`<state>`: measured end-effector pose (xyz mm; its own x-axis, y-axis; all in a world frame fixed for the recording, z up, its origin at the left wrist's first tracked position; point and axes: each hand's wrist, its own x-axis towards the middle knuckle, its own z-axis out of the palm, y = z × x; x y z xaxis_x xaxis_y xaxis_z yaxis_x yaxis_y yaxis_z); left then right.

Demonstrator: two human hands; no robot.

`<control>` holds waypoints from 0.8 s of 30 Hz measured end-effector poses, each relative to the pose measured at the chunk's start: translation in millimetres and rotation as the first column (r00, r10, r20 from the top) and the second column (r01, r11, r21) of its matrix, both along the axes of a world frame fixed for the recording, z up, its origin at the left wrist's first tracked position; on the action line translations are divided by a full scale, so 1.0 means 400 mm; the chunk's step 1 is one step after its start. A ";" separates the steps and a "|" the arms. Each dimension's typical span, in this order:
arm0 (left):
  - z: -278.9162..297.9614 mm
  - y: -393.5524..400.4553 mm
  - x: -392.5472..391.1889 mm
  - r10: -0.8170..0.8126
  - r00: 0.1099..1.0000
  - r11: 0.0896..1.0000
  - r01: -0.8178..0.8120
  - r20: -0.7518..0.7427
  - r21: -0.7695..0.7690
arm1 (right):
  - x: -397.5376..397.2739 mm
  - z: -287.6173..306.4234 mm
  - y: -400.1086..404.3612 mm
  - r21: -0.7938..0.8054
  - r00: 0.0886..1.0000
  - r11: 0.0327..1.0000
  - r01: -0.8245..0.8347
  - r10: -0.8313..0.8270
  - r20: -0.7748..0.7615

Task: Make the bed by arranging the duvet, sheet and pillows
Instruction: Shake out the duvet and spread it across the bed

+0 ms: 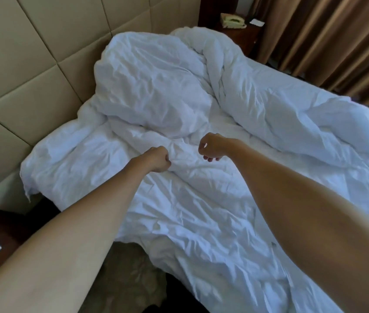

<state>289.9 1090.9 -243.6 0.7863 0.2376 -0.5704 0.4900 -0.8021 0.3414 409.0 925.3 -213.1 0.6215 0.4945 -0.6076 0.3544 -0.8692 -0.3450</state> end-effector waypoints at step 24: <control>-0.115 -0.821 -0.366 -0.139 0.989 0.978 0.128 -0.056 -0.165 | -0.442 -0.198 -0.921 -0.107 0.981 0.981 0.162 -0.172 -0.088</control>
<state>143.3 762.4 -289.6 0.7637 0.0339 -0.6447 0.4083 -0.7990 0.4415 232.3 556.8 -292.5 0.6263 0.3234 -0.7094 0.1708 -0.9447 -0.2799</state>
